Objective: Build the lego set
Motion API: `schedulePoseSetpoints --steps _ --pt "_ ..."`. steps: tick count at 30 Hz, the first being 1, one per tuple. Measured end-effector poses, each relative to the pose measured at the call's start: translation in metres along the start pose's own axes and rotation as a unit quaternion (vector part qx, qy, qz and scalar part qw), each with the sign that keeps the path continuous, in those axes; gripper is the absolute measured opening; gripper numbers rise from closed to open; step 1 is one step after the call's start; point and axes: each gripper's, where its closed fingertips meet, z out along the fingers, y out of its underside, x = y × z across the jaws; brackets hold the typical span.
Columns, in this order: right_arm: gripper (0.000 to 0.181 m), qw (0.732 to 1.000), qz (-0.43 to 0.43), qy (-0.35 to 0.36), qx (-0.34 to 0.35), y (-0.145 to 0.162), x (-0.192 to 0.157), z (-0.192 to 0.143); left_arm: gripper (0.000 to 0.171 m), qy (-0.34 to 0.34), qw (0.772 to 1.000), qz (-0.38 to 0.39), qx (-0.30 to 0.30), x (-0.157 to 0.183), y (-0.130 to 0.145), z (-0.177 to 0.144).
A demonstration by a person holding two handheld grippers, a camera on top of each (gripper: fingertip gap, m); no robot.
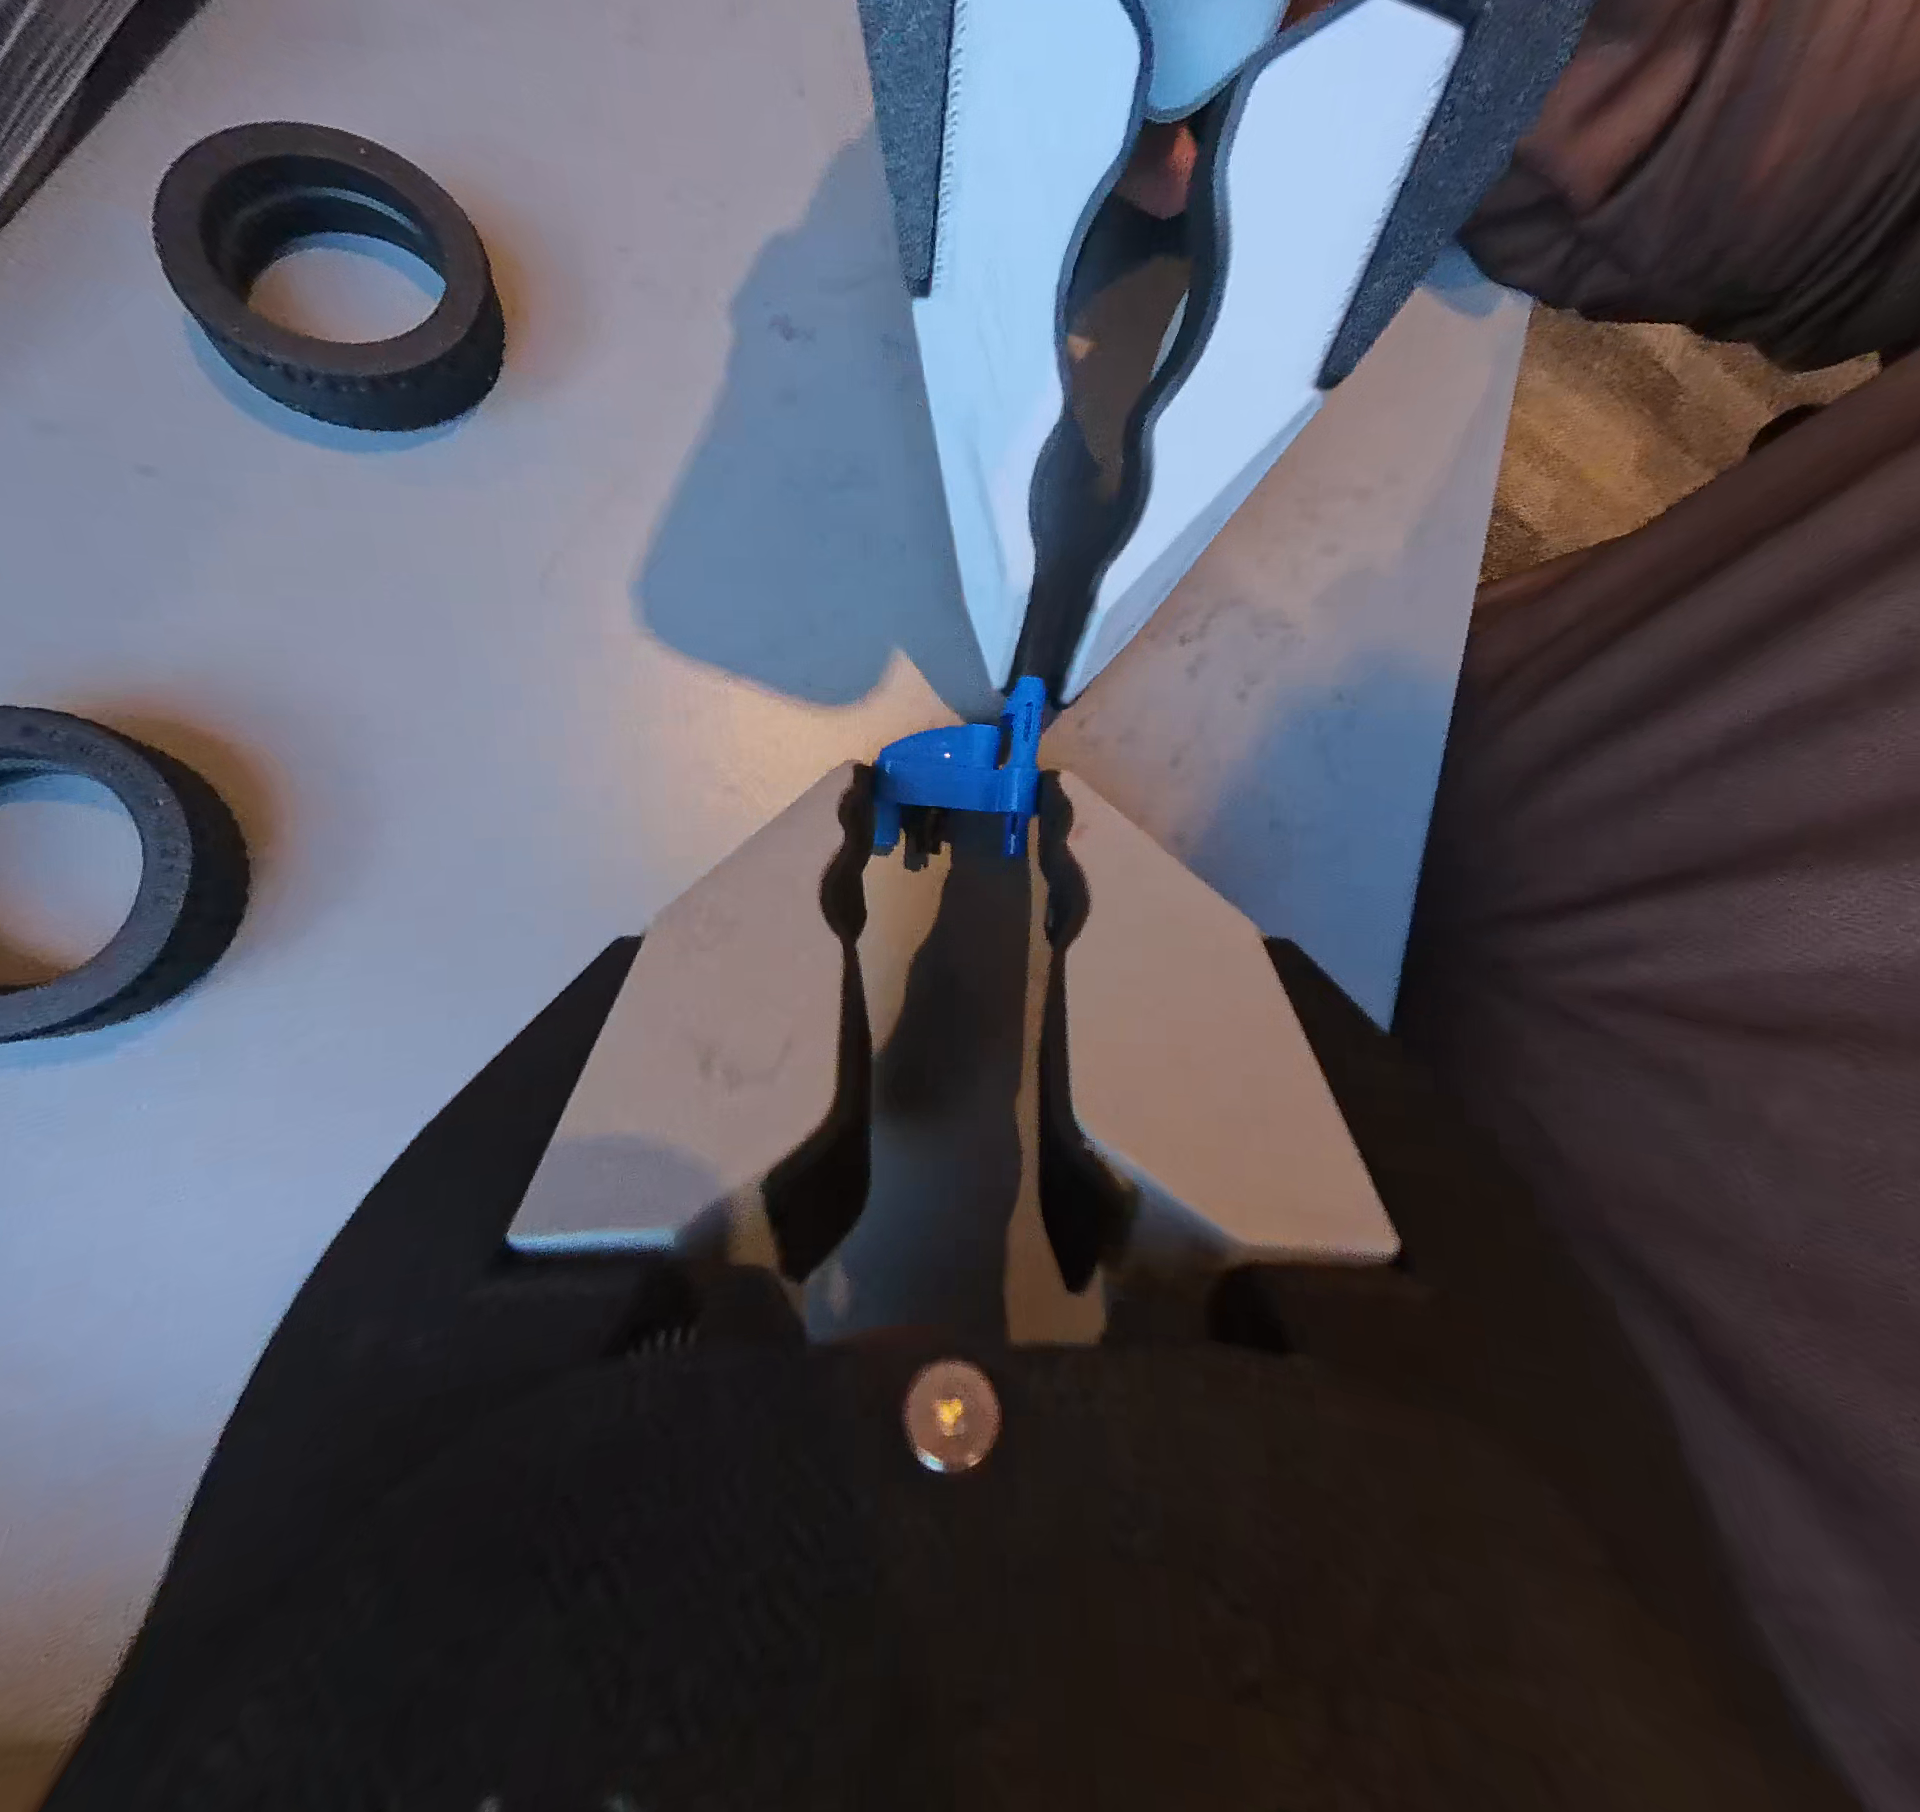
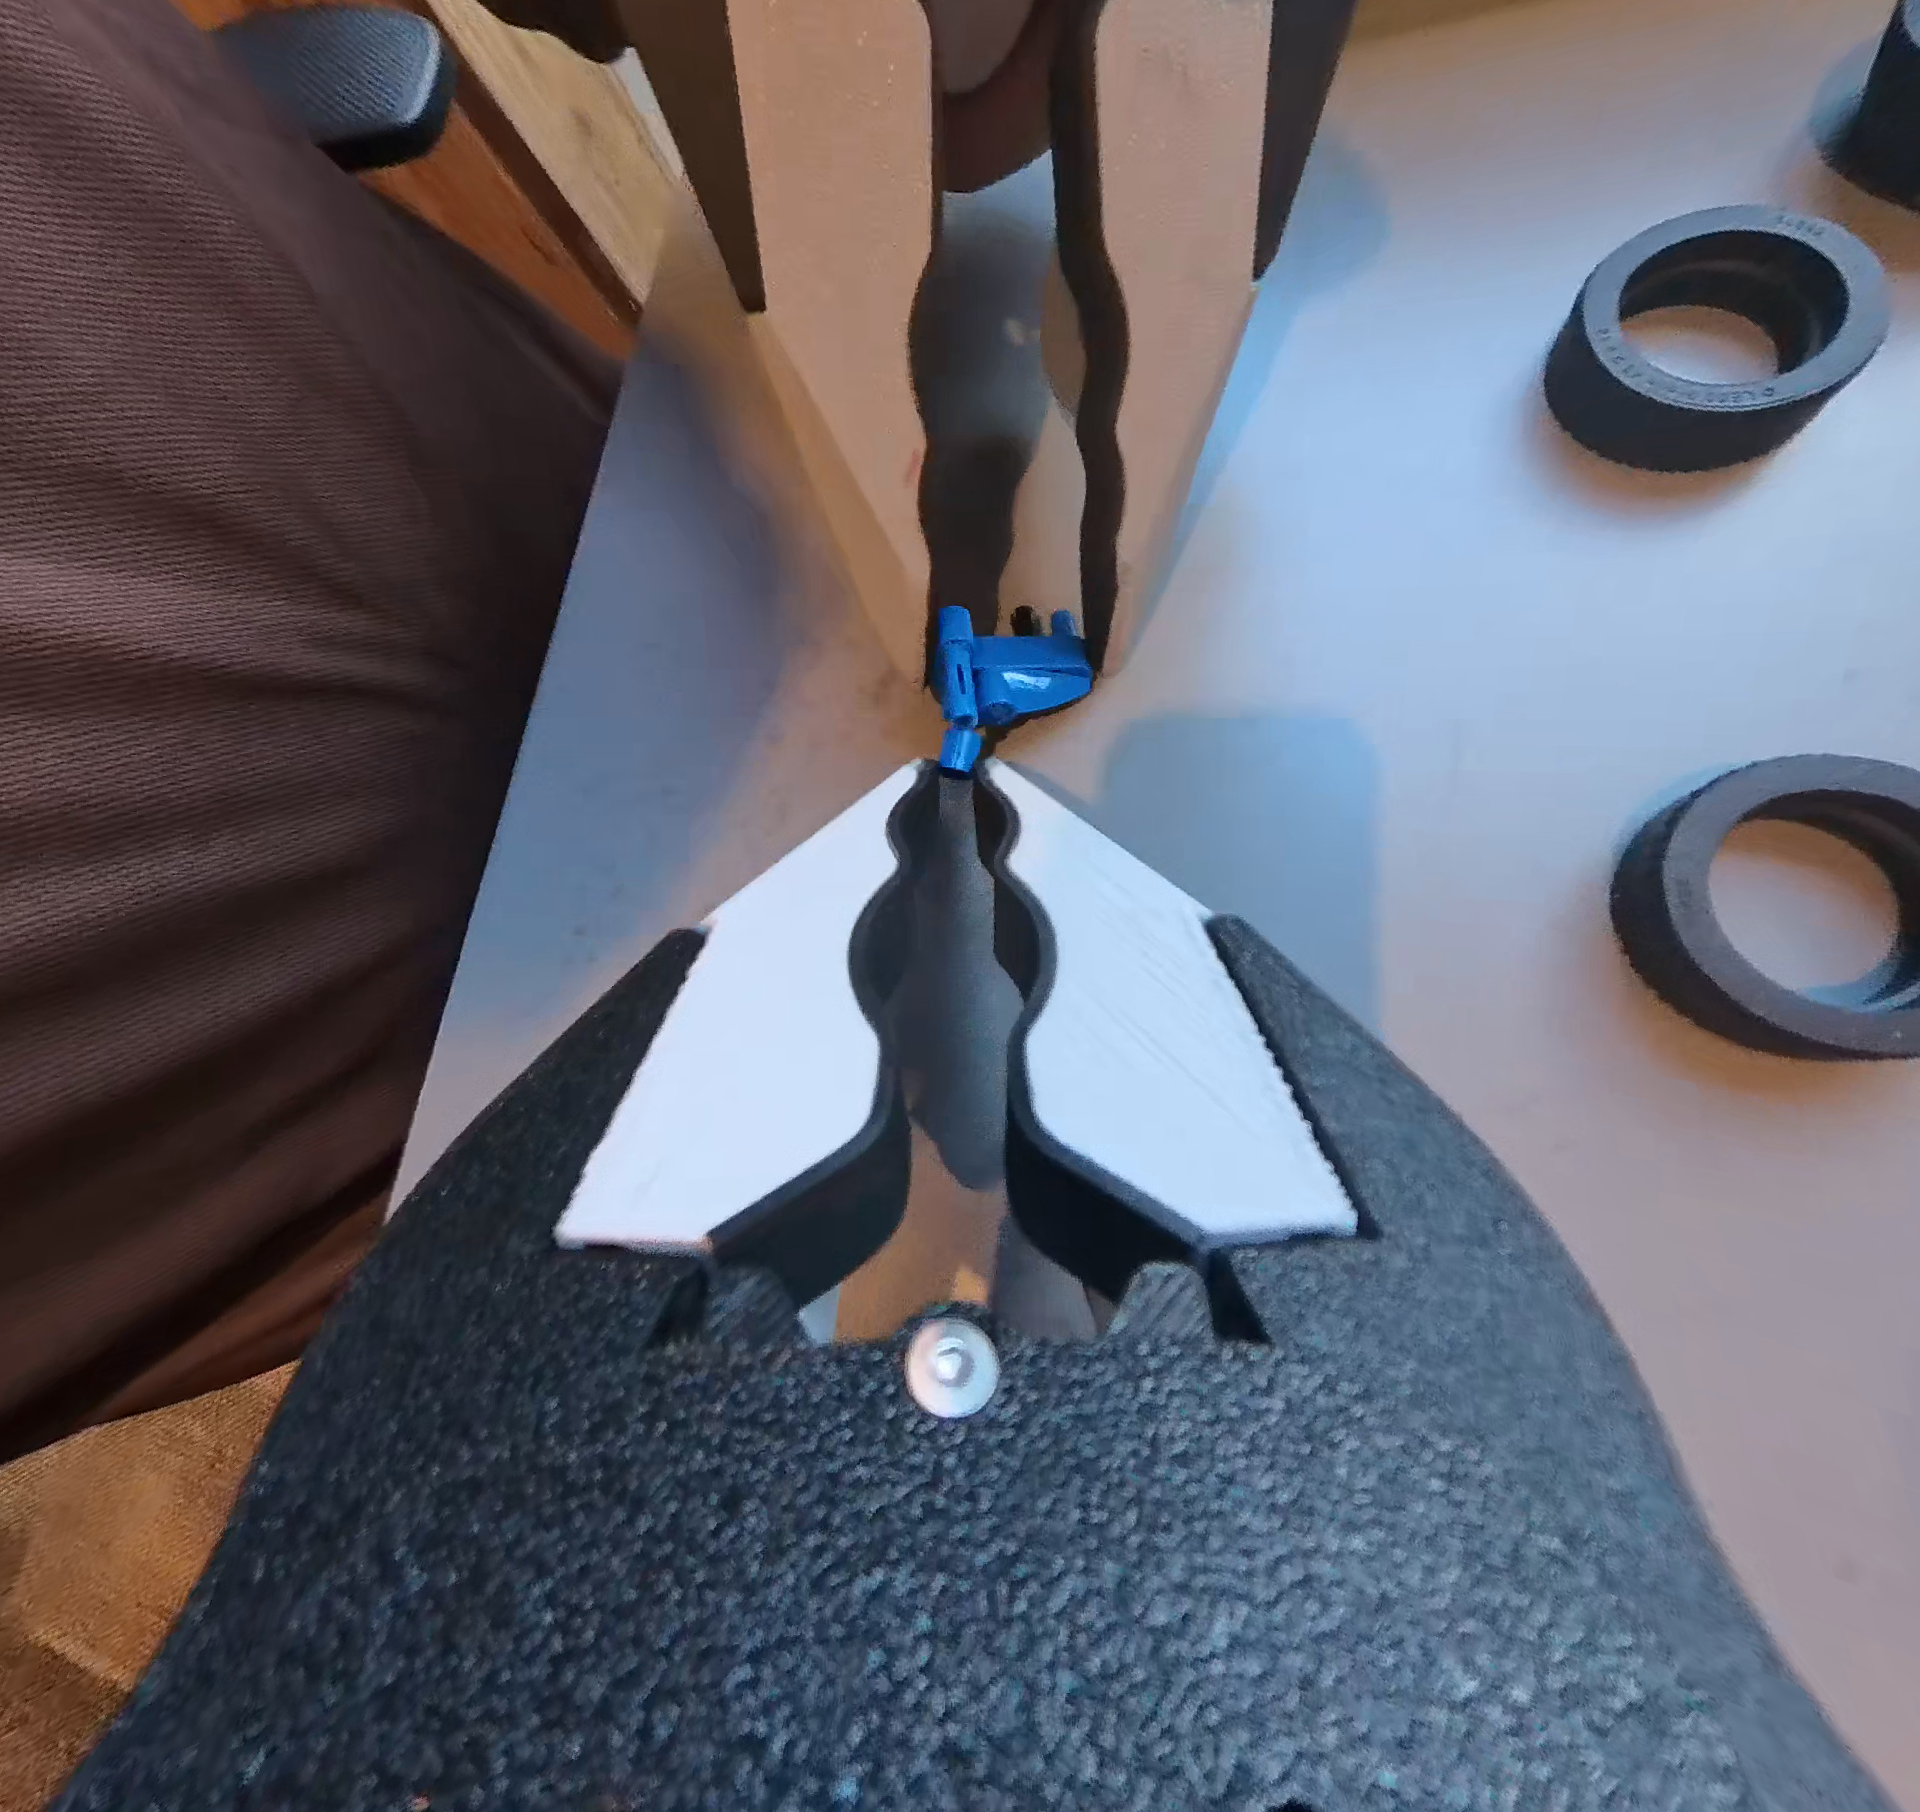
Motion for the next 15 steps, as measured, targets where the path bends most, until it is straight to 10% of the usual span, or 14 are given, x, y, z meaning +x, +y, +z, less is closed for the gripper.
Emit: schedulePoseSetpoints --steps 15 --pt "0.006 1.0 0.01 -0.015 -0.007 0.0015 -0.0019 0.0014 0.03 -0.044 0.995 0.092 -0.002 -0.0009 0.0 0.0053"
